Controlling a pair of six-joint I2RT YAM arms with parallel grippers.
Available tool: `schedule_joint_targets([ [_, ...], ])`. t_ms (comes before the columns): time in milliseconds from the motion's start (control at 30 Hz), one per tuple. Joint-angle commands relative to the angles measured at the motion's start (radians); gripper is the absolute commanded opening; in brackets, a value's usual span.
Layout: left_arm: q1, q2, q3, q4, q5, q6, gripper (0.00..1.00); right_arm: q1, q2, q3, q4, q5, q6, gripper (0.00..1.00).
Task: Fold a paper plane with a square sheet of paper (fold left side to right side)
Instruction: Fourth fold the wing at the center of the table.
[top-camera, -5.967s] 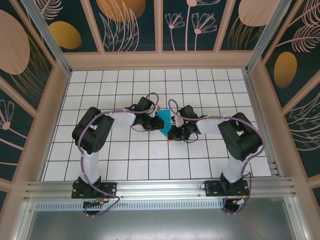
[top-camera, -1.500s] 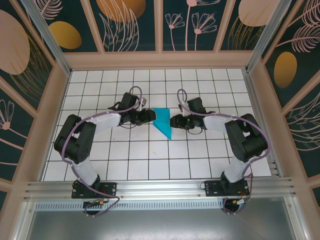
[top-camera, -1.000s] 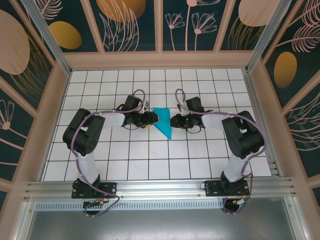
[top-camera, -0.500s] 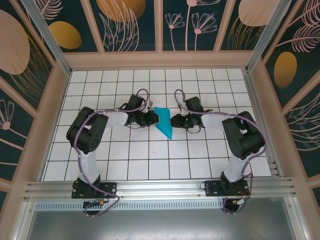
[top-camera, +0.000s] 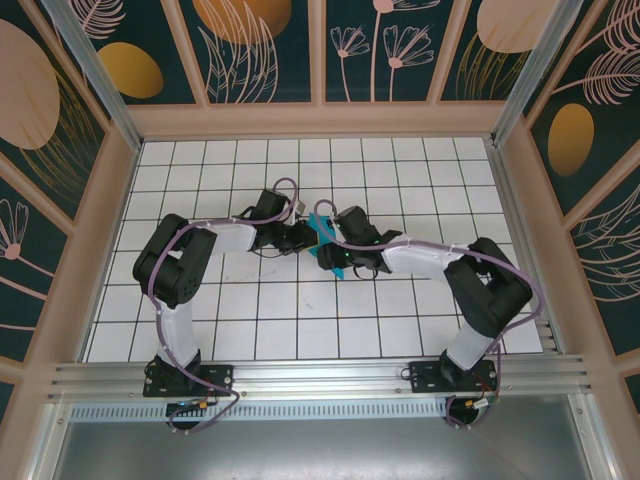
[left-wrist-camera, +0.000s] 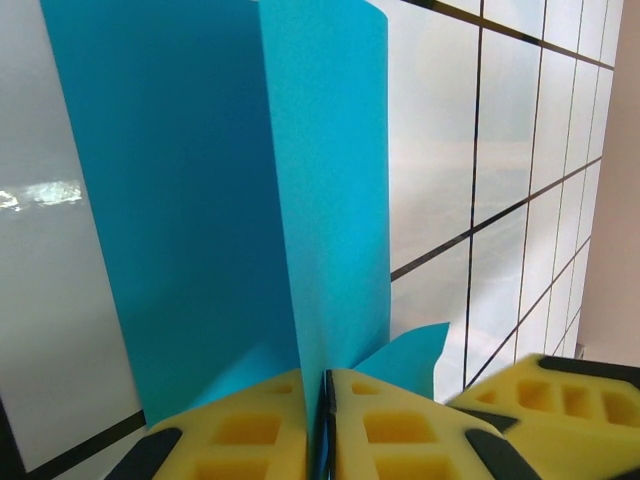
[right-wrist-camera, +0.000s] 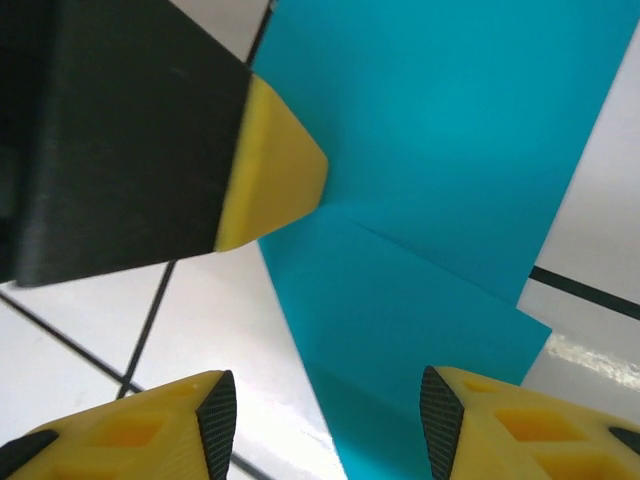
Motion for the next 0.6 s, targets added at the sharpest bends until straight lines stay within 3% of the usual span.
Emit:
schedule_joint_targets([
  [0,-0.007,-0.04,0.009,-0.021,-0.008,0.006,0.14,0.023,0.047,0.05,-0.033,0.075,-0.005,0.55],
  [400,-0.007,-0.054,0.017,-0.014,-0.005,-0.022,0.15,0.047,0.086,0.059,-0.04,0.111,-0.004,0.56],
  [567,-0.007,-0.057,0.015,-0.013,-0.004,-0.024,0.15,0.063,0.079,0.048,-0.036,0.143,-0.003,0.5],
])
